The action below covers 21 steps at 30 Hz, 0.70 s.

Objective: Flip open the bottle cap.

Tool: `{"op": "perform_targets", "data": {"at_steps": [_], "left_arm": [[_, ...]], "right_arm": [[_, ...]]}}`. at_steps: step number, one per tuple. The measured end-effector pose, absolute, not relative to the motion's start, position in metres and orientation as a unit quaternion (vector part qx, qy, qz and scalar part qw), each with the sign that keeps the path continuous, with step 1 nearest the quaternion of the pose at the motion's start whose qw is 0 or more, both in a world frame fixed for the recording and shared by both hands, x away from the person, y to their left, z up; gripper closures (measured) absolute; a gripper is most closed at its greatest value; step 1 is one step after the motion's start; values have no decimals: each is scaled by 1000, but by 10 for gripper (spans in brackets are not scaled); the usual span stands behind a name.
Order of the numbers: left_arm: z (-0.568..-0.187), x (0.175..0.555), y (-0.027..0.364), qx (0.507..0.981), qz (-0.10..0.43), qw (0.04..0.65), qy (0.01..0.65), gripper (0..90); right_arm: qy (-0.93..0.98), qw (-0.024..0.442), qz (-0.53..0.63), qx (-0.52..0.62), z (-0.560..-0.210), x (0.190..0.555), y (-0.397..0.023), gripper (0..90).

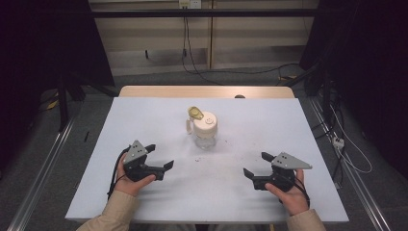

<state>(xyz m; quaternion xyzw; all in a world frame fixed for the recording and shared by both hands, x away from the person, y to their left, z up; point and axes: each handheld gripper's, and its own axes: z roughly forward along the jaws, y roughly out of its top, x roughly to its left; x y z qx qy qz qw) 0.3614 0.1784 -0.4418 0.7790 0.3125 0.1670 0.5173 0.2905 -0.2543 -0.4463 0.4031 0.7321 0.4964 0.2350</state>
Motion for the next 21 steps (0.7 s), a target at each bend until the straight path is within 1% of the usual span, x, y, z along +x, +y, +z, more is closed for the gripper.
{"op": "perform_targets", "data": {"at_steps": [21], "left_arm": [[-441,353,212,768,173,520,333,56]], "right_arm": [[734,241,488,407,-449,284,-264,91]]}}
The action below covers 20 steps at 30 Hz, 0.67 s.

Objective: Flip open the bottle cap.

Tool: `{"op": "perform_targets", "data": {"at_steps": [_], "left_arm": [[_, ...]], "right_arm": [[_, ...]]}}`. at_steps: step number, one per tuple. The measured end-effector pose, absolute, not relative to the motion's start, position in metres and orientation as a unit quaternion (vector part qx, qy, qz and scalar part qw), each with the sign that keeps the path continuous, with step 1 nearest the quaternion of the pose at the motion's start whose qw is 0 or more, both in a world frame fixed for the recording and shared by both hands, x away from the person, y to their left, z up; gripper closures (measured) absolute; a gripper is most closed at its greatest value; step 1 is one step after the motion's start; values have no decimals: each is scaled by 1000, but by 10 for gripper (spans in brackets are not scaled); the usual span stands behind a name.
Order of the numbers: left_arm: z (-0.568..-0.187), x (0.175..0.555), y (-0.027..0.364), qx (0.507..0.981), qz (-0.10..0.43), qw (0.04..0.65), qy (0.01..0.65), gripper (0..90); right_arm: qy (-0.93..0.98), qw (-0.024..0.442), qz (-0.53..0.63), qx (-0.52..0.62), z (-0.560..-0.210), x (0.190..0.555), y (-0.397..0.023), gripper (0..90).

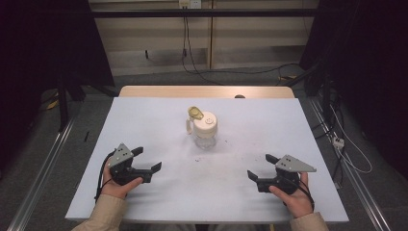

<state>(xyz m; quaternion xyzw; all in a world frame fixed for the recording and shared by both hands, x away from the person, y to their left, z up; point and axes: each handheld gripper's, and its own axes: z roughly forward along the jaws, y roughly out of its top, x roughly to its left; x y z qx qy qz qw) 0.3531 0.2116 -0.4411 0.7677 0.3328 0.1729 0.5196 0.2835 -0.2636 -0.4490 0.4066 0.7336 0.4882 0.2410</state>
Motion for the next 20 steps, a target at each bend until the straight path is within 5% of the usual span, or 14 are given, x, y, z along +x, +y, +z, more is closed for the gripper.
{"op": "perform_targets", "data": {"at_steps": [20], "left_arm": [[-441,350,226,766,185,512,343,56]], "right_arm": [[729,244,486,415,-450,285,-269,92]]}}
